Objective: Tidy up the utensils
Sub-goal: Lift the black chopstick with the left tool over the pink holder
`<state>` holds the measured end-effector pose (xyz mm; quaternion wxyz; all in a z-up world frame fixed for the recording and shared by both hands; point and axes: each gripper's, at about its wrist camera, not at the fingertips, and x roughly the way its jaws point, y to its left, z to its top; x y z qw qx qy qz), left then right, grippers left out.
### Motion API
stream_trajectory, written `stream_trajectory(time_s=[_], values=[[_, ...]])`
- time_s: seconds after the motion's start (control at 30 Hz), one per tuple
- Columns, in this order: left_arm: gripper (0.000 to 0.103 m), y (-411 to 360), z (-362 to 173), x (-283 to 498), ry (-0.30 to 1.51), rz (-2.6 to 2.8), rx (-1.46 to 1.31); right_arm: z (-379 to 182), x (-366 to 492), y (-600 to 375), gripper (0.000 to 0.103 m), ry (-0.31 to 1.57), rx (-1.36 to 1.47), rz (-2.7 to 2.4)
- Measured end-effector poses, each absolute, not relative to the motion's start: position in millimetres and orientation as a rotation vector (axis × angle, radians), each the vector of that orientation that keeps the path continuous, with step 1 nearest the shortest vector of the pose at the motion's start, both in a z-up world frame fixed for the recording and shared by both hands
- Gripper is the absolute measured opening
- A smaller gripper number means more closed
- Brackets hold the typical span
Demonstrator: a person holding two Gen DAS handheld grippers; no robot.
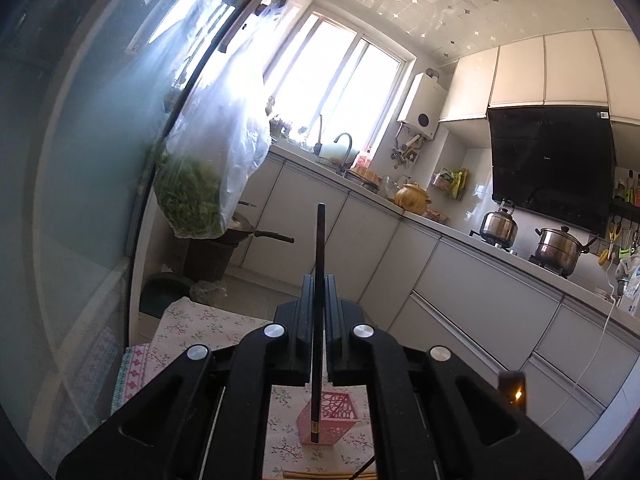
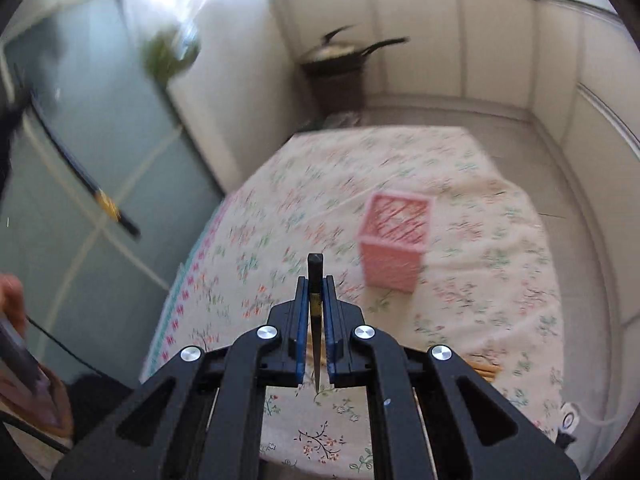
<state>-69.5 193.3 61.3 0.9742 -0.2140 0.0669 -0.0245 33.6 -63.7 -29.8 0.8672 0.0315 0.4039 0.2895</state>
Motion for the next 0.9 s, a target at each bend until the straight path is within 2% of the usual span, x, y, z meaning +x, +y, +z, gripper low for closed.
stream_trajectory(time_s=[0.17,0.37,0.63,0.77,0.9], values=[[0.004,175.6,62.7,-31.8,0.172,-0.051,-0.45,24.9,42.2,-108.9,0.007,0.704,0.239,0.533],[0.004,157.6,49.1,31.6,0.238,-0.057,-0.487,55.5,70.2,-142.4,0.007,0.61,0.39,0.465],[0.004,128.2,4.0,106.6,0.358,-0.045,-0.42,35.4,118.1,-150.4,0.007,0.626,0.468,0.423],[0.006,122.5,-30.7,130.4,0.476,-0.067,-0.431,15.7,139.7,-147.0,0.007,0.663,0.469,0.415],[0.01,125.6,-25.6,125.6,0.472,-0.076,-0.43,3.5,150.4,-142.7,0.007,0.685,0.472,0.409]])
